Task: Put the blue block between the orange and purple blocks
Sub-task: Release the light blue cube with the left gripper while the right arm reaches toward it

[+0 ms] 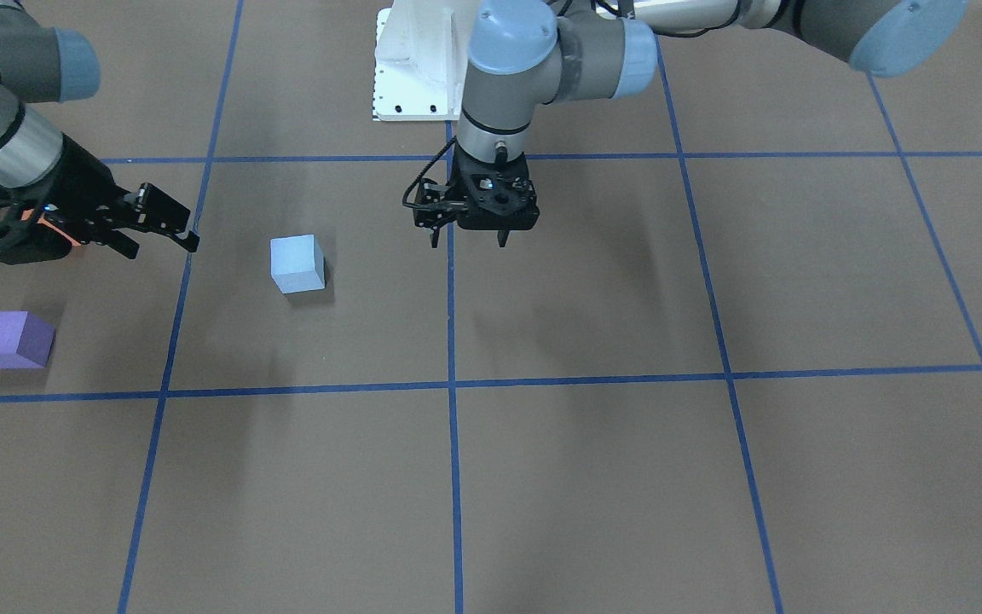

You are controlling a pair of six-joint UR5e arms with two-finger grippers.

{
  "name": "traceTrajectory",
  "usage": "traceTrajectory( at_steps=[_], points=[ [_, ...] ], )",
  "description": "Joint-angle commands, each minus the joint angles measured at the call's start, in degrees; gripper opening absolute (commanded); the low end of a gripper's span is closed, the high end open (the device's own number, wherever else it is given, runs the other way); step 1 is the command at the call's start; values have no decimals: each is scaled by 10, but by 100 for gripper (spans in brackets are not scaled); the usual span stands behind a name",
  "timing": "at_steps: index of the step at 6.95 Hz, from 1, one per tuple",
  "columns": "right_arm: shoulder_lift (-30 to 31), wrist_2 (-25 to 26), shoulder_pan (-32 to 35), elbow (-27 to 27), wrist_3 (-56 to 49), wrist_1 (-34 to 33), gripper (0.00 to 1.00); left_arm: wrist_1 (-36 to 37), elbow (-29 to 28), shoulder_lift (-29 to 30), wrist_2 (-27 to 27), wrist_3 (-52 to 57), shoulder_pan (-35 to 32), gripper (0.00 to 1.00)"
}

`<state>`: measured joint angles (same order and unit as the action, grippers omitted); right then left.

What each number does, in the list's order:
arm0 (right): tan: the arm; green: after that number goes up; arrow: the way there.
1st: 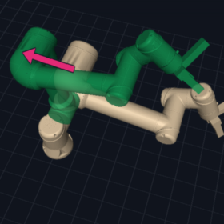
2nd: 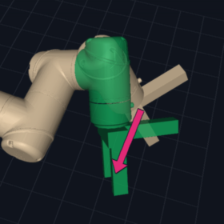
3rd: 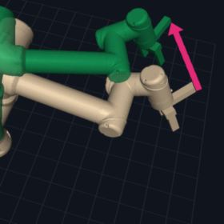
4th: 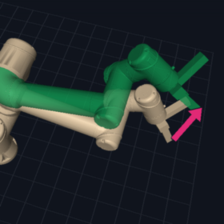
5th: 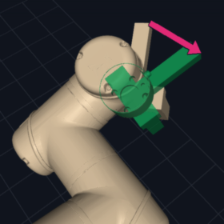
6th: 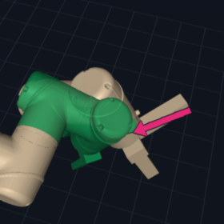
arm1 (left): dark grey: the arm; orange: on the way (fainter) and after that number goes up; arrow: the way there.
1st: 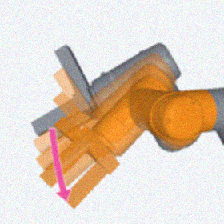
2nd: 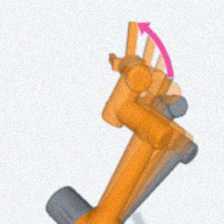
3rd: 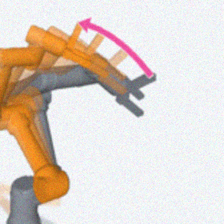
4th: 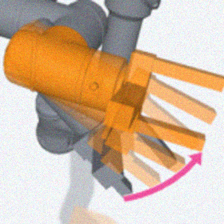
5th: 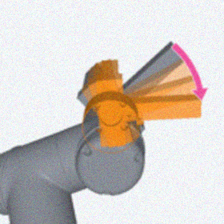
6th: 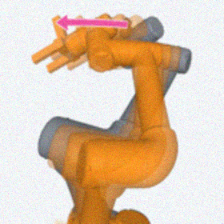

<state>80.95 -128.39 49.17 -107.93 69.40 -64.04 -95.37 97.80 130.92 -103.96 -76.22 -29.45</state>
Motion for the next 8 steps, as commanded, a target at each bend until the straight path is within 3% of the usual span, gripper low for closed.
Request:
traceTrajectory(
  at_steps=[1, 3, 8],
  points=[
    [-53, 110, -104, 3, 78, -14, 100, -3, 52, -78, -6, 23, -18, 100],
    [-98, 156, -128, 0, 86, -129, 100, -8, 46, -81, -5, 32, -17, 100],
    [-91, 256, -200, -3, 38, -146, 100, -10, 35, -82, -5, 30, -16, 100]
  ],
)
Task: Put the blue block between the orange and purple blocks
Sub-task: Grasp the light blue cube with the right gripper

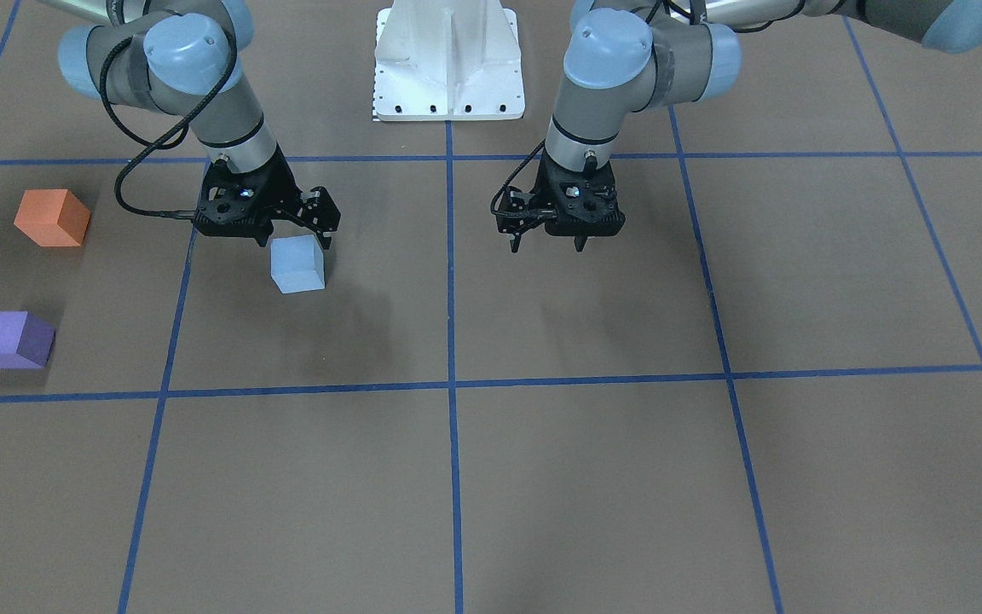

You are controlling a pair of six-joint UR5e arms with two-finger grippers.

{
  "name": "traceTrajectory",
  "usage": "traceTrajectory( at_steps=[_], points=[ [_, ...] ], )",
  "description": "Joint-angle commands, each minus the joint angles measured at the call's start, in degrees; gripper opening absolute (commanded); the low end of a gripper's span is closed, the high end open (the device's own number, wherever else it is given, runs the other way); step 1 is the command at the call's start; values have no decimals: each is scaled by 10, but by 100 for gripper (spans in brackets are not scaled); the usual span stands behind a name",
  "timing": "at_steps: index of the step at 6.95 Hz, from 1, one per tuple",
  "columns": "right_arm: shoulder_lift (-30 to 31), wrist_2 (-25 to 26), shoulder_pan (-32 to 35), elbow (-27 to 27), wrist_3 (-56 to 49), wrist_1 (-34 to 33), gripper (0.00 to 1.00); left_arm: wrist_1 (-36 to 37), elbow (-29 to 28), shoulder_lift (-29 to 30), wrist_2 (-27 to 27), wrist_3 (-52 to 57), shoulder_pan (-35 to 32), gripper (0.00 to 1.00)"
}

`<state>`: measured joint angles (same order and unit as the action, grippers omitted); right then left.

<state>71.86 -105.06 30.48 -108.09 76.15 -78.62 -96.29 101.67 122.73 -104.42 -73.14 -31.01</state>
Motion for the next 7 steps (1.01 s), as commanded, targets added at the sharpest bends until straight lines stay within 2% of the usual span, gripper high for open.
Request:
traceTrajectory(
  at_steps=[1, 2, 7],
  points=[
    [2, 31, -13, 1, -70, 0, 100, -1, -4, 0, 0, -1, 1, 100],
    [7, 41, -14, 2, -100, -1, 100, 0, -4, 0, 0, -2, 2, 100],
    [6, 49, -28, 35, -104, 2, 100, 0, -2, 1, 1, -7, 4, 100]
  ],
)
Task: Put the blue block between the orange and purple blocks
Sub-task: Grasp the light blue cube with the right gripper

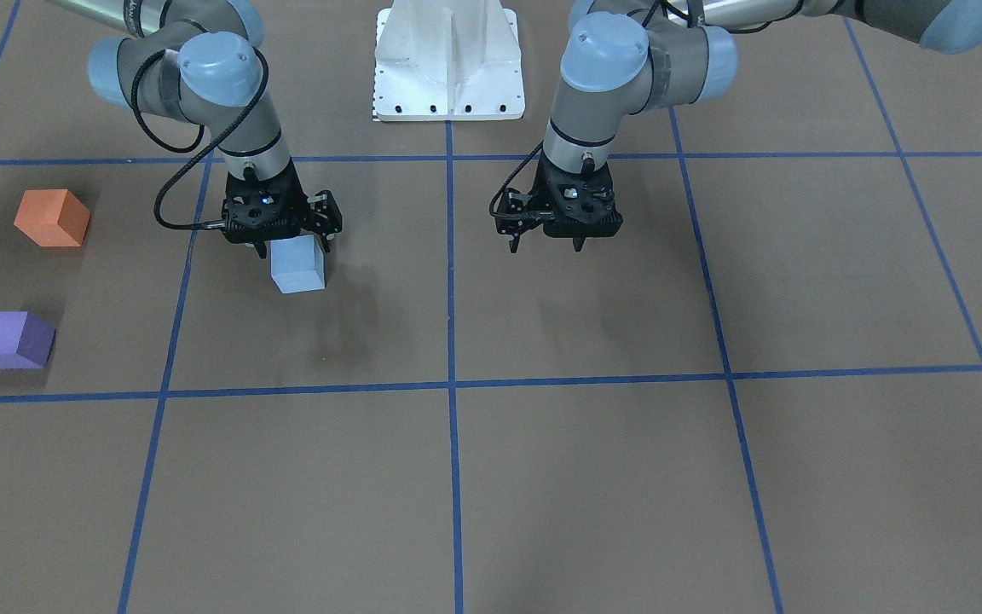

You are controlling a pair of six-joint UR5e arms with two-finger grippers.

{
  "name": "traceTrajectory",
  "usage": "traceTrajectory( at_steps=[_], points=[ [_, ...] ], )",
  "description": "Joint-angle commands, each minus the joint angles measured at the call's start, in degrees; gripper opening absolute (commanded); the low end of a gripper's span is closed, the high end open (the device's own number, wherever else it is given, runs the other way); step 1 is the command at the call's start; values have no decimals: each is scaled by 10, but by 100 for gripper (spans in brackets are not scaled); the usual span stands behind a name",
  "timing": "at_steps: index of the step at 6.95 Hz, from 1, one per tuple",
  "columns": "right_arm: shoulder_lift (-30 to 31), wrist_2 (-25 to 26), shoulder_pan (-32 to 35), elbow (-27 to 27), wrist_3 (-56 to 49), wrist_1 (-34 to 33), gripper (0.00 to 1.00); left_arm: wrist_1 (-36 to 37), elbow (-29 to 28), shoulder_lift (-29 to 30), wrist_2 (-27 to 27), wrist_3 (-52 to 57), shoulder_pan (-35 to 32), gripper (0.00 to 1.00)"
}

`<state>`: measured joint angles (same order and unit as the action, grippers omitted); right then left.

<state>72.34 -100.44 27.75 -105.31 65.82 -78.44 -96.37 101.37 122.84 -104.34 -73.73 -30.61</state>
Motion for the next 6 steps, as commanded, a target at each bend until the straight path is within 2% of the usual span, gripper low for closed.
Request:
traceTrajectory(
  at_steps=[1, 3, 4, 5, 6],
  points=[
    [-2, 3, -1, 7, 0, 0, 95, 0, 2, 0, 0, -1, 0, 100],
    [-4, 6, 1, 15, 0, 3, 42, 0, 0, 0, 0, -1, 0, 100],
    [-4, -1, 5, 11, -2, 4, 0, 0, -1, -1, -1, -1, 0, 100],
    [-4, -4, 12, 3, -2, 4, 0, 0, 0, -1, -1, 0, 0, 100],
    [19, -9, 30, -33, -2, 1, 0, 0, 1, -1, -1, 1, 0, 100]
  ],
)
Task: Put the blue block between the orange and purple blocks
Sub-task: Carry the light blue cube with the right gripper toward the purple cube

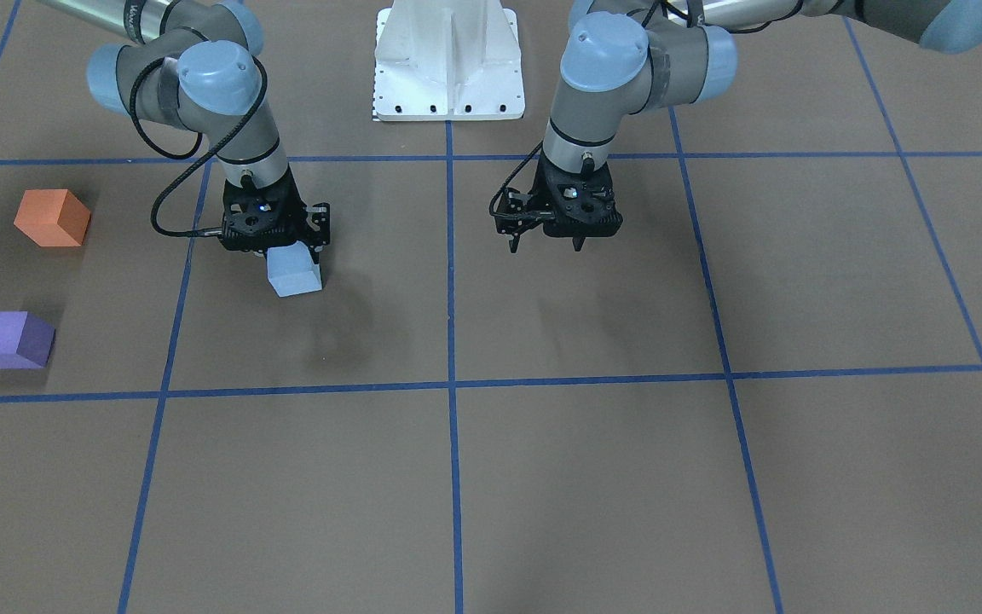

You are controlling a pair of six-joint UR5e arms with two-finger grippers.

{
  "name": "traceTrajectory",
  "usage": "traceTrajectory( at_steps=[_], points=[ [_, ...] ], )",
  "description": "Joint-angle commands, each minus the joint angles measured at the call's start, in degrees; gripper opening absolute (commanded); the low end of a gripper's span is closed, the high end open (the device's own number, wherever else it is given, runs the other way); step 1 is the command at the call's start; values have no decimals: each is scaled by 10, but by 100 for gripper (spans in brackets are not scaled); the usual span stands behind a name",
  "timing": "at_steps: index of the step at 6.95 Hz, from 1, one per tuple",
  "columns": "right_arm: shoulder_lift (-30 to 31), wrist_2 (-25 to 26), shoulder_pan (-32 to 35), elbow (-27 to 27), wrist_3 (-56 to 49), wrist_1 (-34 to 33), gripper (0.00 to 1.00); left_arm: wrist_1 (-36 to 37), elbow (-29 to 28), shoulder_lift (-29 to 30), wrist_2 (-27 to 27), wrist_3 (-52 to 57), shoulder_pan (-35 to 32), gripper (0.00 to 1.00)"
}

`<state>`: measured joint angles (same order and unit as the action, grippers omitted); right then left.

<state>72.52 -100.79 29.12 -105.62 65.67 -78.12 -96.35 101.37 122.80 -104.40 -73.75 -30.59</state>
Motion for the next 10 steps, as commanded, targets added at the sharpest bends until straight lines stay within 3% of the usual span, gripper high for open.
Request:
traceTrajectory(
  at_steps=[1, 3, 4, 5, 6, 10],
  points=[
    [57, -39, 49, -65, -2, -2, 0, 0, 3, 0, 1, 1, 0, 100],
    [151, -153, 170, -101, -57, 3, 0, 0, 6, 1, 2, -1, 0, 100],
    [209, -169, 221, -114, -118, 3, 0, 0, 4, 4, 2, -2, 0, 100],
    [242, -230, 294, -98, -199, 3, 0, 0, 6, 6, 2, -13, 0, 100],
    [250, -266, 310, -68, -209, 2, 0, 1, 9, 8, 2, -24, 1, 100],
    [232, -261, 293, -11, -201, 15, 0, 2, 9, 10, 2, -25, 3, 100]
  ],
)
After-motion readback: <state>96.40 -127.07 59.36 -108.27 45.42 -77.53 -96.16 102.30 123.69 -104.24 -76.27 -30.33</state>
